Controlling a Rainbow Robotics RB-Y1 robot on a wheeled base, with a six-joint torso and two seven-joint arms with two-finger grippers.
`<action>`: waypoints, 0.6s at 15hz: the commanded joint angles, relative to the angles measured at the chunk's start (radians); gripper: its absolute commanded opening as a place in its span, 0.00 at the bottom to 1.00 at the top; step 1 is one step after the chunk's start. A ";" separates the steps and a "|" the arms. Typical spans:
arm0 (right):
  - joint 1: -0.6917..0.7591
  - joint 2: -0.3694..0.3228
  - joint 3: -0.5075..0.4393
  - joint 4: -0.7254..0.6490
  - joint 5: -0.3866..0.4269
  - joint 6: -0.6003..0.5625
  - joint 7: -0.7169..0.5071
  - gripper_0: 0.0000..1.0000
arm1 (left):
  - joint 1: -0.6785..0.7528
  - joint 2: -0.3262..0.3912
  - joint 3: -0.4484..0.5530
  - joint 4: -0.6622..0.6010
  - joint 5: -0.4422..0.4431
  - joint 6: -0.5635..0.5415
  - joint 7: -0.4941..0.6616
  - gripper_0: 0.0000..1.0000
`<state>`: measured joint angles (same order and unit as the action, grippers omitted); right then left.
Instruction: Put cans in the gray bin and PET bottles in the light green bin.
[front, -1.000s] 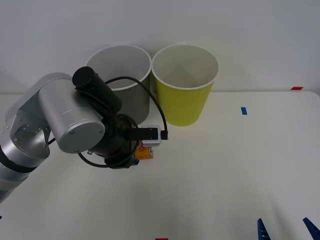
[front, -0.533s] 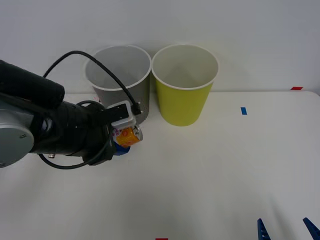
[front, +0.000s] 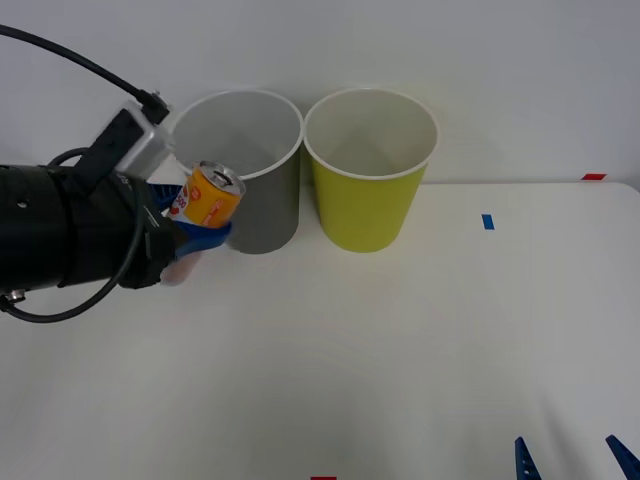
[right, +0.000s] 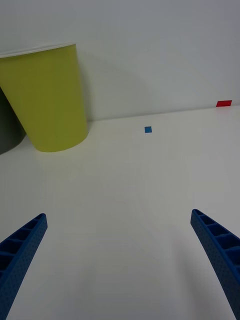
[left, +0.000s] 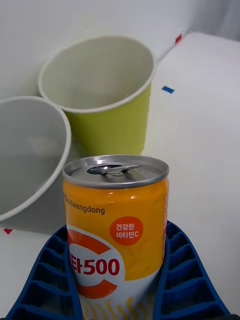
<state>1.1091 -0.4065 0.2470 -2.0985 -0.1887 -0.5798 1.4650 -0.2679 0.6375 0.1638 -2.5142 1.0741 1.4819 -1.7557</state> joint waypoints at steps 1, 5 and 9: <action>0.000 0.000 0.000 0.000 0.000 0.000 0.000 1.00 | -0.022 0.001 0.068 0.000 0.023 -0.042 0.013 0.00; 0.000 0.000 0.000 0.000 0.000 0.000 0.000 1.00 | -0.077 0.074 0.195 0.067 0.182 -0.066 0.030 0.00; 0.000 0.000 0.000 0.000 0.000 0.000 0.000 1.00 | -0.082 0.128 0.240 0.129 0.262 -0.104 0.033 0.00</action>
<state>1.1091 -0.4065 0.2470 -2.0985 -0.1887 -0.5798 1.4650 -0.3413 0.7405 0.3985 -2.3925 1.3302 1.3815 -1.7299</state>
